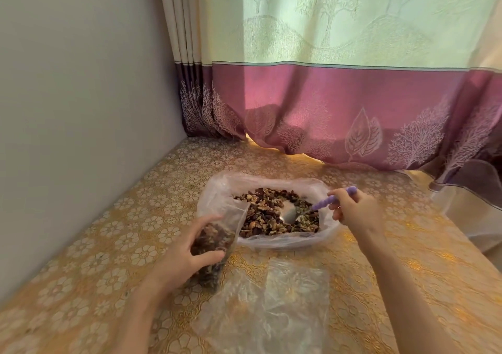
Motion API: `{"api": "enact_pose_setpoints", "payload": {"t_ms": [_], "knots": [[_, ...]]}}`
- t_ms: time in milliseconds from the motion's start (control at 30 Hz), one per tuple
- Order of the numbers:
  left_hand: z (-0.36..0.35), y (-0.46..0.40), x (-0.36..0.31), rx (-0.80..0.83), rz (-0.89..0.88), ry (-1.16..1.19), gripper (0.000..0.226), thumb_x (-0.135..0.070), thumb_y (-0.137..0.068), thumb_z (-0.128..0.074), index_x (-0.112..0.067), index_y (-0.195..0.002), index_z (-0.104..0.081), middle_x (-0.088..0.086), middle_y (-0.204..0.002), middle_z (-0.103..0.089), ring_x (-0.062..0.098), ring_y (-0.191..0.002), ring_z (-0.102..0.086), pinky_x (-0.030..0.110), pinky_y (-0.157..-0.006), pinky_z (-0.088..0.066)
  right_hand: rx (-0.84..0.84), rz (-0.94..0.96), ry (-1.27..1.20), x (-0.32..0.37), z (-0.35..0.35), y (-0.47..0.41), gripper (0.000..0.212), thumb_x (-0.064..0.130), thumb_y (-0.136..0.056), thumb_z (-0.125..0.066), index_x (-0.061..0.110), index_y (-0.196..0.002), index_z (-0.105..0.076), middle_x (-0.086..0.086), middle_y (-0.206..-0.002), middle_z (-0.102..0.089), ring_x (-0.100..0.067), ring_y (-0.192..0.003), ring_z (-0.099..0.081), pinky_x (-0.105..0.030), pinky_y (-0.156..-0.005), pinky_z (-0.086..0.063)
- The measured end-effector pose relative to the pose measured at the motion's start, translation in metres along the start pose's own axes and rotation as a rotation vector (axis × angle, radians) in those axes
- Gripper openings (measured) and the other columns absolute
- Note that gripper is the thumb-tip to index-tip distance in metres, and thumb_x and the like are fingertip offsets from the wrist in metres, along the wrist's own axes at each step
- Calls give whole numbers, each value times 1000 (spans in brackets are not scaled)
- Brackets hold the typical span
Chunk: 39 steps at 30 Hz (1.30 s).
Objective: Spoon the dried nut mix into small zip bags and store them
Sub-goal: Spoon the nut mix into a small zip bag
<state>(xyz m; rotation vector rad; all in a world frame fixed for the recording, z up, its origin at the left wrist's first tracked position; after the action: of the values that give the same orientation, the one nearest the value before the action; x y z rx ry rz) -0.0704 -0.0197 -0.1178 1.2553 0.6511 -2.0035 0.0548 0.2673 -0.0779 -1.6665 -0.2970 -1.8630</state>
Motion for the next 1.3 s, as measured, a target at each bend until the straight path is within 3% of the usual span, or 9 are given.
{"api": "enact_pose_setpoints", "payload": {"t_ms": [100,267,433,633,733,800,933,1067,1300], "knots": [[0,0,1,-30,-22,3,58,-23,-81,-71,-67,-107,-43,-22,-109,-48,4,-94,-54,20,-65,-42,74,-103,-112,-8,-8,1,25,9,-87,-50,7,-68,-66,0,-60,-70,-10,-49,-47,-18,-42,-37],[-1,1,-6,-179,-53,9,55,-25,-77,-73,-64,-104,-45,-26,-101,-54,-7,-88,-52,22,-72,-42,158,-235,-208,-21,-27,7,24,6,-89,-44,3,-75,-63,-11,-73,-74,-13,-54,-50,-23,-49,-39],[-7,-2,-9,-319,-61,26,59,-25,-74,-76,-43,-118,-42,-23,-100,-52,-10,-88,-50,8,-61,-40,124,-300,-315,-29,-27,7,20,2,-87,-40,1,-78,-59,-15,-72,-73,-13,-53,-53,-19,-47,-40],[-13,-5,-7,-233,-43,46,50,-42,-62,-74,-47,-100,-43,-27,-99,-50,-13,-84,-49,8,-61,-38,75,-309,-383,-32,-21,5,28,3,-87,-39,4,-69,-60,-18,-74,-73,-13,-53,-50,-17,-43,-39],[-15,-5,-5,-108,-47,47,64,-51,-60,-71,-55,-115,-37,-34,-107,-47,-18,-91,-46,9,-73,-36,53,-287,-382,-30,-18,5,25,3,-87,-40,4,-72,-60,-15,-71,-73,-10,-49,-52,-18,-45,-41],[-18,-7,0,-28,-32,83,73,-52,-69,-72,-51,-129,-31,-29,-116,-46,-12,-101,-47,19,-85,-39,30,-268,-383,-28,-16,5,23,2,-87,-42,2,-74,-61,-13,-67,-72,-10,-48,-53,-19,-46,-41],[-17,-10,8,-3,7,203,62,-47,-75,-69,-51,-126,-35,-11,-127,-49,8,-111,-52,40,-97,-44,16,-244,-415,-24,-14,5,23,3,-89,-42,1,-75,-61,-11,-66,-72,-11,-50,-53,-19,-46,-41],[-17,-11,11,-16,-2,211,68,-46,-65,-71,-52,-125,-40,-14,-125,-51,2,-105,-57,32,-89,-51,16,-210,-452,-16,-15,6,19,1,-89,-42,-2,-81,-60,-9,-62,-71,-11,-50,-53,-17,-44,-41],[-18,-11,13,-65,-11,239,94,-41,-63,-79,-29,-142,-30,4,-140,-47,22,-126,-47,52,-102,-40,12,-116,-520,12,-12,10,23,0,-88,-44,0,-72,-61,-6,-57,-67,-14,-52,-54,-18,-47,-43]]}}
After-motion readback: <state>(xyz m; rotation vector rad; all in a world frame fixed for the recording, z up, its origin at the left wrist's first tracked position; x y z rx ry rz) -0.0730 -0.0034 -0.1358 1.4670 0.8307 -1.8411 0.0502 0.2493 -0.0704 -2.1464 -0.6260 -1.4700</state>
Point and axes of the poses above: each hand's wrist, its own y-axis away from the middle knuckle, its own z-axis out of the back of the hand, x = y × z, the point moved 7 cm from there along -y, towards the middle knuckle
